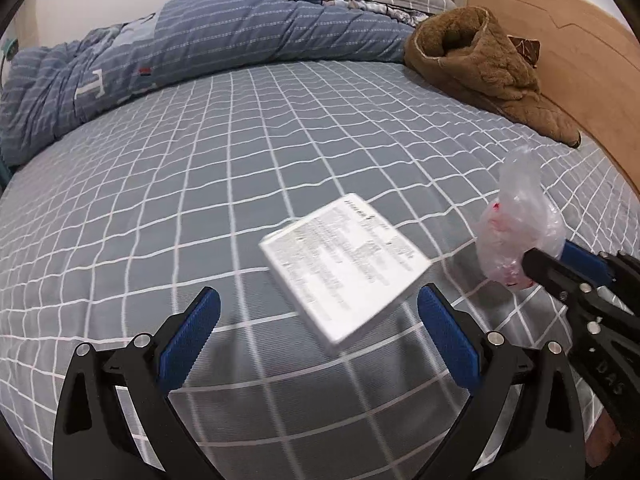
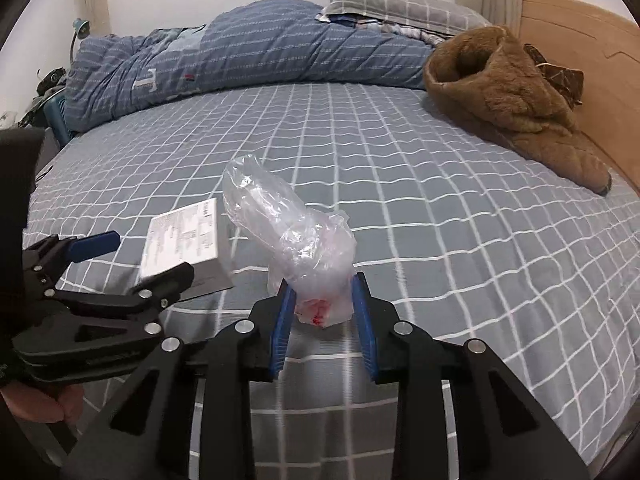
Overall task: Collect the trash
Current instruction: 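Grasp the clear plastic bag with the right tool while the left tool grasps the white box, then carry the white box and plastic bag off the bed to the black bin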
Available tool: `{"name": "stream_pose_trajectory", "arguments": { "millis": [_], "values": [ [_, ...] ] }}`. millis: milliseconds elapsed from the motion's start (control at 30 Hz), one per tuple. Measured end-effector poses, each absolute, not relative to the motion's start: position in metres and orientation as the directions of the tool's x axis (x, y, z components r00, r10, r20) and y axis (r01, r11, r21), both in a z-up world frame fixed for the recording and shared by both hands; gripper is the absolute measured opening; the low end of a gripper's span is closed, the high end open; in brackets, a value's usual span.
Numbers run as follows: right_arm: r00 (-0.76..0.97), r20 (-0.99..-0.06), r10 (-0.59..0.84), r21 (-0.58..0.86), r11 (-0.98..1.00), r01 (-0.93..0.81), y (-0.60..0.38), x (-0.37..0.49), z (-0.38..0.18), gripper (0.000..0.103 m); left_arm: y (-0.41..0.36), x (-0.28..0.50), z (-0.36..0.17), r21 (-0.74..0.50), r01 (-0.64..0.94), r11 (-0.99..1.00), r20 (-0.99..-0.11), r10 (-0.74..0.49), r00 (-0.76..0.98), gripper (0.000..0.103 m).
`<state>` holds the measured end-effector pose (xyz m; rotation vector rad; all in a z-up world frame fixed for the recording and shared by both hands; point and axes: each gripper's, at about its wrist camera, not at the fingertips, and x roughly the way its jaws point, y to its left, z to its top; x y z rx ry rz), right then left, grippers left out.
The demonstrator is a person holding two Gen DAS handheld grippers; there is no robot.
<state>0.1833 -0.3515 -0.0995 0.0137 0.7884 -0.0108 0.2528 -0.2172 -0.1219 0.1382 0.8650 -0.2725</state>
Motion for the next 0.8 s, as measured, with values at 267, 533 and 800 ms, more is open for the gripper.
{"name": "stream_pose_trajectory", "arguments": {
  "millis": [267, 533, 800],
  "values": [
    [0.709, -0.706, -0.012, 0.04, 0.998, 0.056, -0.376, 0.182, -0.097, 0.028, -0.241, 0.263, -0.126, 0.032, 0.24, 0.97, -0.769, -0.13, 0.626, 0.097],
    [0.706, -0.708, 0.003, 0.055, 0.997, 0.051, -0.381, 0.181, -0.099, 0.028, -0.245, 0.272, -0.132, 0.018, 0.169, 0.985, -0.772, -0.094, 0.629, 0.085],
    [0.706, -0.708, 0.015, 0.058, 0.998, 0.038, -0.375, 0.181, -0.098, 0.028, -0.236, 0.269, -0.127, -0.009, 0.164, 0.986, -0.764, -0.112, 0.635, 0.081]
  ]
}}
